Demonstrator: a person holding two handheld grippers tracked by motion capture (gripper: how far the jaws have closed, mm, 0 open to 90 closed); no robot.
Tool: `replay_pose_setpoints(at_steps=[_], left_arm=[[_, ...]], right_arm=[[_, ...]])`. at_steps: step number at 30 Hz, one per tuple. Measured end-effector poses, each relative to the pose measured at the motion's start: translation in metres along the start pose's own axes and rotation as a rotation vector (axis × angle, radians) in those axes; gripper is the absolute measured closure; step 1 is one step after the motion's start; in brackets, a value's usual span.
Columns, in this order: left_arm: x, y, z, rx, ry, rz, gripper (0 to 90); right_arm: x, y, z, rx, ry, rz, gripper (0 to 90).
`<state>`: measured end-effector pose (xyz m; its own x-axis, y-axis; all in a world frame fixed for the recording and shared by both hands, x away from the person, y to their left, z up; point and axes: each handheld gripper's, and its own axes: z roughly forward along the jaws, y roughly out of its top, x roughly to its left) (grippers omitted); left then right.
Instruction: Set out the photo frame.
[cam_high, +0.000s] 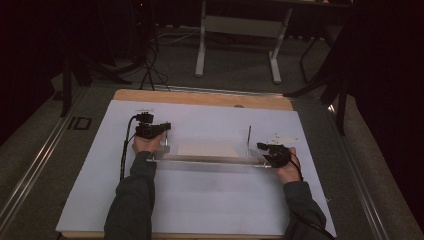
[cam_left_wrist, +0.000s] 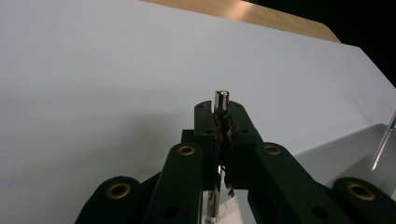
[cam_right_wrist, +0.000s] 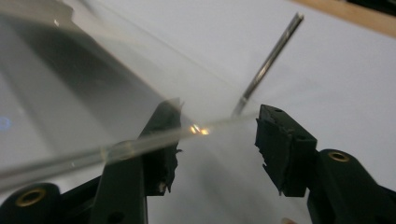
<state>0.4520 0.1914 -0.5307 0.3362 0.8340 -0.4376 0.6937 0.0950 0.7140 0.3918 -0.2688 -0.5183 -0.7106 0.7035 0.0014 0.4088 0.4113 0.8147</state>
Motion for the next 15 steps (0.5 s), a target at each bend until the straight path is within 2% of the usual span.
replay_pose_setpoints(at_steps=[1, 15], left_arm=[[0.0, 0.0001, 0.0, 0.0, 0.0, -0.002, 85.7], [0.0003, 0.0, 0.0, 0.001, -0.004, -0.005, 85.4]], right_arm=[[0.0012, 0.0013, -0.0006, -0.028, 0.015, -0.008, 47.0], [0.0095, 0.0016, 0.0043, -0.1, 0.034, -0.09, 42.6]])
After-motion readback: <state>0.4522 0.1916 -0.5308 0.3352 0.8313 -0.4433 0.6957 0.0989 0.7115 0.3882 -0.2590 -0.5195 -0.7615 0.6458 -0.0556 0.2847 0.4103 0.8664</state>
